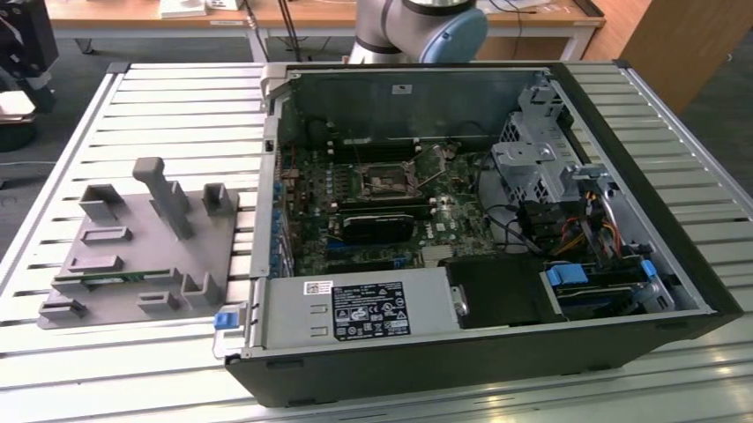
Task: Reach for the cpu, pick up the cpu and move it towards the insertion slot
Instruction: 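Pick up the cpu and move it towards the insertion slot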
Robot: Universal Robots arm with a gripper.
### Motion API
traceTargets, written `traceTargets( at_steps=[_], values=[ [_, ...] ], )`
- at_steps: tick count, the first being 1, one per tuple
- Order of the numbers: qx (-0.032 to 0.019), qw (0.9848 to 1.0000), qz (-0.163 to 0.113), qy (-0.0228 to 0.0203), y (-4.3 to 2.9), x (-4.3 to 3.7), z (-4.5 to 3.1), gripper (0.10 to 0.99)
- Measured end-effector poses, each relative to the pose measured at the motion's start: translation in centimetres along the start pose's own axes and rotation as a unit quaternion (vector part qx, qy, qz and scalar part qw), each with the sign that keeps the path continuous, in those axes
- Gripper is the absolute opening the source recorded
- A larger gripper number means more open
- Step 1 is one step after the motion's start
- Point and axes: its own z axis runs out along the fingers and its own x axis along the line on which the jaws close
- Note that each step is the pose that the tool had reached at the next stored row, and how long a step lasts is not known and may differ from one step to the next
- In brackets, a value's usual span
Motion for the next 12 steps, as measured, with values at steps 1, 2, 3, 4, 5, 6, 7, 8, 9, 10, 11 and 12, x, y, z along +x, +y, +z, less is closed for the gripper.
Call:
traceTargets(
  at_steps=[1, 2, 3, 4, 5, 6, 7, 8, 9, 10, 11, 12],
  values=[
    [0.0000, 1.0000, 0.000, 0.0000, 0.00, -0.22, 0.00, 0.545],
    [0.0000, 1.0000, 0.000, 0.0001, 0.00, -0.44, 0.00, 0.545],
    [0.0000, 1.0000, 0.000, 0.0001, 0.00, -0.65, 0.00, 0.545],
    [0.0000, 1.0000, 0.000, 0.0001, 0.00, -0.85, 0.00, 0.545],
    [0.0000, 1.0000, 0.000, 0.0001, 0.00, -1.04, 0.01, 0.545],
    [0.0000, 1.0000, 0.000, 0.0001, 0.00, -1.23, 0.01, 0.545],
    [0.0000, 1.0000, 0.000, 0.0000, 0.00, -1.41, 0.01, 0.545],
    [0.0000, 1.0000, 0.000, 0.0000, -0.01, -1.61, 0.02, 0.545],
    [0.0000, 1.0000, 0.000, 0.0000, -0.01, -1.78, 0.02, 0.545],
    [0.0000, 1.0000, 0.000, 0.0001, -0.01, -1.91, 0.02, 0.545],
    [0.0000, 1.0000, 0.000, 0.0001, -0.01, -2.04, 0.02, 0.545],
    [0.0000, 1.0000, 0.000, 0.0001, -0.01, -2.17, 0.02, 0.545]
  ],
)
